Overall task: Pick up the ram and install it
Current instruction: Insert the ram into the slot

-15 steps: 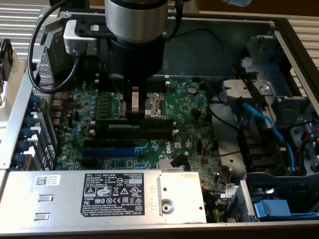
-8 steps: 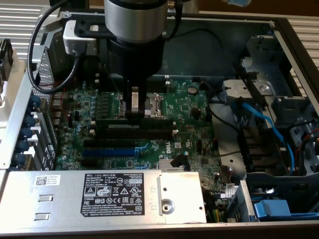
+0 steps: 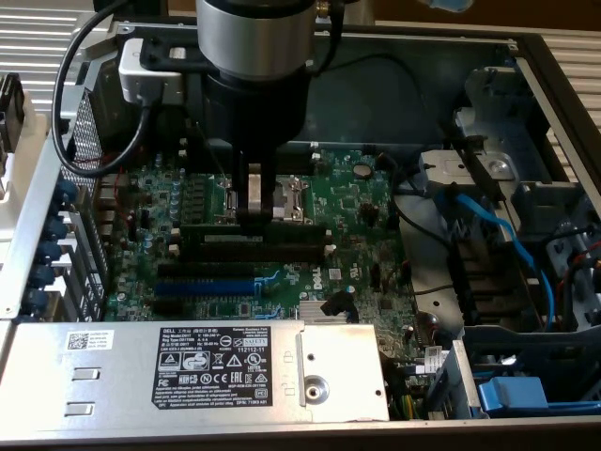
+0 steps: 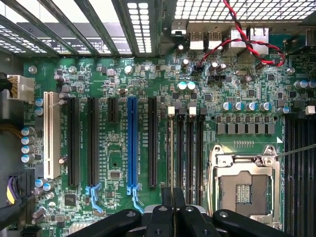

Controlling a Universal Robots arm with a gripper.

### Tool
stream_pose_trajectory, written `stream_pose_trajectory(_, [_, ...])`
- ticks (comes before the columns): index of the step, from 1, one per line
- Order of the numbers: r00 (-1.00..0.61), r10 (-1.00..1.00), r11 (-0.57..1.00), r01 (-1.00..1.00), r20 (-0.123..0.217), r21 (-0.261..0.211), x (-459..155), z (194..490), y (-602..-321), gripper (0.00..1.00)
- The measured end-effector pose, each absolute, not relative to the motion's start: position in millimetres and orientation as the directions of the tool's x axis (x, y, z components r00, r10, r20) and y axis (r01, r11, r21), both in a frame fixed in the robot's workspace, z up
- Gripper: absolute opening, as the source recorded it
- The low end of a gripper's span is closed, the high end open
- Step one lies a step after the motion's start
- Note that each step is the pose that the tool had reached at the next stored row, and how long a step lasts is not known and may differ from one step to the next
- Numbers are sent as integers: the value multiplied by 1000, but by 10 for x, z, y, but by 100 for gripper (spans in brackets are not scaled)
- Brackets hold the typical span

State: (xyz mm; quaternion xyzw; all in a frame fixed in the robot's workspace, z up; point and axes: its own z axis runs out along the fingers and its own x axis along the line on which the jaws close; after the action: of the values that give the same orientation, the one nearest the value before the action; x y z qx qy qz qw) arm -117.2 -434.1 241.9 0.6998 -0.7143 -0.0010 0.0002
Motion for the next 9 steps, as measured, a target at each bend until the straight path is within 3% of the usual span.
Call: stream_pose_trajectory(9, [-20, -1000, 20, -1000, -1, 2, -1177, 2394, -4333, 12])
